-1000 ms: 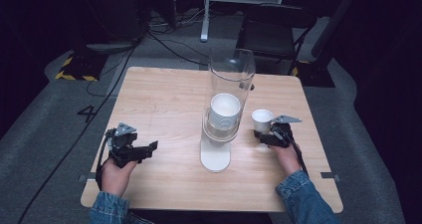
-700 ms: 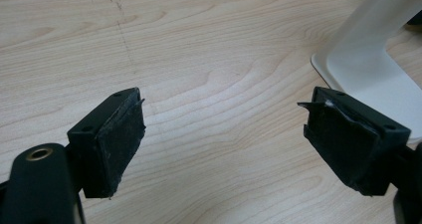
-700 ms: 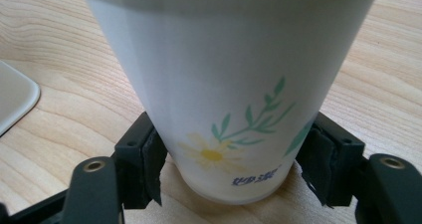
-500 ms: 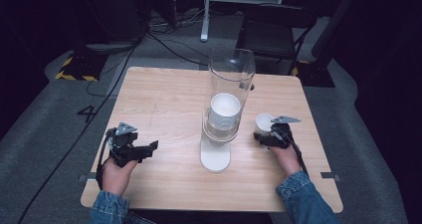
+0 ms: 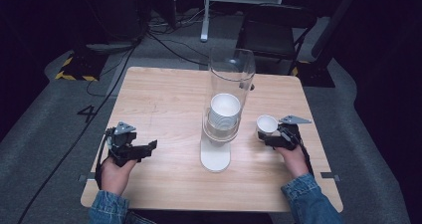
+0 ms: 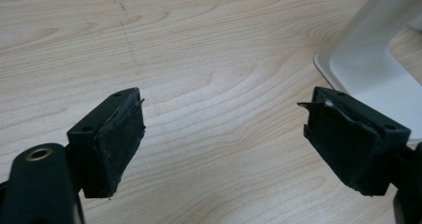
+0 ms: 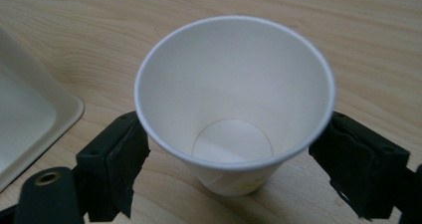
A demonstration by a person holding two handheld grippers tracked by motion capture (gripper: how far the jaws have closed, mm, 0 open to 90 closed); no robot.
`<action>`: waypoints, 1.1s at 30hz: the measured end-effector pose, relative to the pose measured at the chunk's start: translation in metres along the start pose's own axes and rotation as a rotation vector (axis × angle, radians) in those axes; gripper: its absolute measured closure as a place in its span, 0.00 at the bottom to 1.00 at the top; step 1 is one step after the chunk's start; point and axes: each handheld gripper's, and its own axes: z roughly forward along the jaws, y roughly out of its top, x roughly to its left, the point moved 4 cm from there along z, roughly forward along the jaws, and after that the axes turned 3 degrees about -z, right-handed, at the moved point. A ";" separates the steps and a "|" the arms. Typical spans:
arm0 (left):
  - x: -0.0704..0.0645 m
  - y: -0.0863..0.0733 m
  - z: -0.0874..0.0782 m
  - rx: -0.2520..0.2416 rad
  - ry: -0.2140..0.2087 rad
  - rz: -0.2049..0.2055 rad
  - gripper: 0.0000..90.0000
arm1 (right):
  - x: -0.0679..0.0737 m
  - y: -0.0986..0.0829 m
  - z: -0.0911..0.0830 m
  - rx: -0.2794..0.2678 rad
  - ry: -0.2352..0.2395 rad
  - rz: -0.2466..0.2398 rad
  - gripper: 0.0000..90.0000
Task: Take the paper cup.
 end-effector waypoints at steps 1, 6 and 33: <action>0.000 0.000 0.000 -0.001 0.001 0.001 0.18 | 0.000 0.001 -0.005 -0.010 -0.001 0.000 0.18; 0.001 -0.001 -0.001 0.001 0.002 0.006 0.18 | -0.001 0.010 -0.030 -0.044 0.008 -0.002 0.17; 0.021 -0.004 -0.008 -0.006 0.024 -0.019 0.18 | -0.023 -0.014 -0.119 -0.052 -0.010 -0.078 0.16</action>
